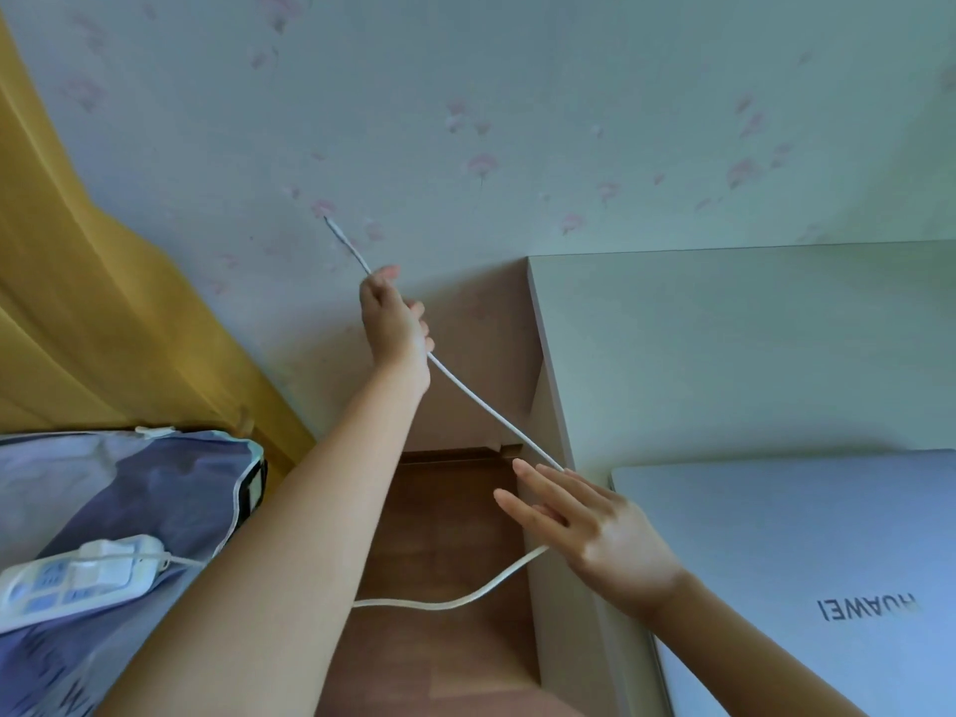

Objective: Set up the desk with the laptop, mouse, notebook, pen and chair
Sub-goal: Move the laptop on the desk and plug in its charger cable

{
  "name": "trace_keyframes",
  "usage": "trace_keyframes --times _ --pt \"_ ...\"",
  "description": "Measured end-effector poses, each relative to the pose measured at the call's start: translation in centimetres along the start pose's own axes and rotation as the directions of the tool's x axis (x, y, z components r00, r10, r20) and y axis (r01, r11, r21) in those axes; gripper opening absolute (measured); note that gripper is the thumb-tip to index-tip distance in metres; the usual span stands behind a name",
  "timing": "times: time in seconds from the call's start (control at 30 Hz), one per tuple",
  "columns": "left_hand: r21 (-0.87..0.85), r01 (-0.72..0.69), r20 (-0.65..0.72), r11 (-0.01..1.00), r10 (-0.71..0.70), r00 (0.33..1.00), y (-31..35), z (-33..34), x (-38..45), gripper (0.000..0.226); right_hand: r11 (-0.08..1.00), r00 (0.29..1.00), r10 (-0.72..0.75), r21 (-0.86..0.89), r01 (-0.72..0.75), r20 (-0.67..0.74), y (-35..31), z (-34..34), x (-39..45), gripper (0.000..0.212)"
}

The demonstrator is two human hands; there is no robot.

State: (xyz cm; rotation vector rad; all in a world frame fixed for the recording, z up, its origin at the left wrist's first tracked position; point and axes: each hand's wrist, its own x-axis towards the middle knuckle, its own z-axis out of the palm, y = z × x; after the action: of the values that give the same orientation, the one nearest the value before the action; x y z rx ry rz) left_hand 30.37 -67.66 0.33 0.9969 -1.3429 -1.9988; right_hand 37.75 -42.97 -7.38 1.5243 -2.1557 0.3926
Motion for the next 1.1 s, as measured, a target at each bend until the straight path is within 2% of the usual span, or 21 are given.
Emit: trace_keyframes --times 0.07,0.1,0.17,0.2,0.23,0.3,0.37,0.43,0.5,0.6,0.67,0.73,0.87,0.93,1.03,1.1 --pt "0.113 -0.152 0.051 0.982 0.147 0.988 0.6 -0.4 0.2 0.03 0.999 0.992 0.018 0.039 -0.023 0.122 0.3 -0.3 0.1 0.057" --pt "0.198 -0.231 0.118 0.953 0.211 0.97 0.6 -0.6 0.1 0.029 0.997 0.979 0.031 0.058 -0.044 0.201 0.5 -0.6 0.2 0.071" --pt "0.403 -0.411 0.33 0.818 0.289 0.899 -0.2 -1.3 -0.7 0.03 0.992 0.926 0.071 0.071 -0.105 0.371 1.2 -1.6 0.3 0.108" --pt "0.465 -0.509 0.464 0.724 0.291 0.837 -0.8 -1.8 -1.4 0.028 0.988 0.907 0.1 0.069 -0.14 0.41 1.6 -2.2 0.1 0.116" --pt "0.487 -0.597 0.596 0.637 0.256 0.761 -1.6 -2.5 -2.4 0.029 0.981 0.898 0.135 0.071 -0.181 0.42 2.2 -2.8 -0.1 0.115" --pt "0.514 -0.721 0.779 0.466 0.099 0.619 -3.6 -4.2 -4.4 0.04 0.957 0.888 0.232 0.068 -0.281 0.396 3.4 -3.8 -0.8 0.099" --pt "0.535 -0.787 0.838 0.308 -0.075 0.541 -5.7 -5.9 -6.4 0.048 0.933 0.862 0.317 0.036 -0.359 0.396 4.4 -4.5 -1.9 0.079" --pt "0.507 -0.836 0.862 0.211 -0.131 0.489 -7.5 -6.9 -8.2 0.047 0.911 0.825 0.371 0.005 -0.412 0.426 4.9 -4.6 -3.0 0.07" --pt "0.494 -0.85 0.87 0.184 -0.107 0.482 -8.7 -7.2 -9.6 0.036 0.892 0.804 0.41 -0.002 -0.453 0.43 4.9 -4.6 -3.7 0.068" --pt "0.459 -0.868 0.884 0.188 0.002 0.468 -9.8 -7.0 -10.7 0.023 0.883 0.808 0.435 -0.01 -0.47 0.398 4.4 -4.5 -4.2 0.069" --pt "0.44 -0.872 0.884 0.213 0.067 0.462 -10.2 -6.6 -11.3 0.021 0.878 0.814 0.452 -0.019 -0.478 0.365 4.0 -4.4 -4.5 0.067" --pt "0.424 -0.876 0.883 0.233 0.109 0.456 -10.2 -6.1 -12.1 0.03 0.87 0.816 0.47 -0.018 -0.493 0.337 3.8 -4.3 -4.8 0.067" --pt "0.413 -0.871 0.889 0.267 0.091 0.449 -10.2 -5.5 -13.2 0.052 0.868 0.816 0.475 -0.02 -0.496 0.329 3.8 -4.2 -5.1 0.067" --pt "0.416 -0.873 0.89 0.254 0.084 0.448 -10.3 -5.5 -13.6 0.046 0.867 0.816 0.473 -0.015 -0.497 0.333 3.7 -4.2 -5.2 0.067" --pt "0.47 -0.837 0.859 0.281 0.072 0.507 -10.4 -5.3 -14.1 0.028 0.863 0.81 0.48 -0.016 -0.504 0.337 3.7 -4.3 -5.3 0.07" --pt "0.464 -0.849 0.859 0.252 0.105 0.501 -10.5 -5.1 -14.4 0.026 0.855 0.798 0.494 -0.026 -0.518 0.345 3.8 -4.5 -5.3 0.076"
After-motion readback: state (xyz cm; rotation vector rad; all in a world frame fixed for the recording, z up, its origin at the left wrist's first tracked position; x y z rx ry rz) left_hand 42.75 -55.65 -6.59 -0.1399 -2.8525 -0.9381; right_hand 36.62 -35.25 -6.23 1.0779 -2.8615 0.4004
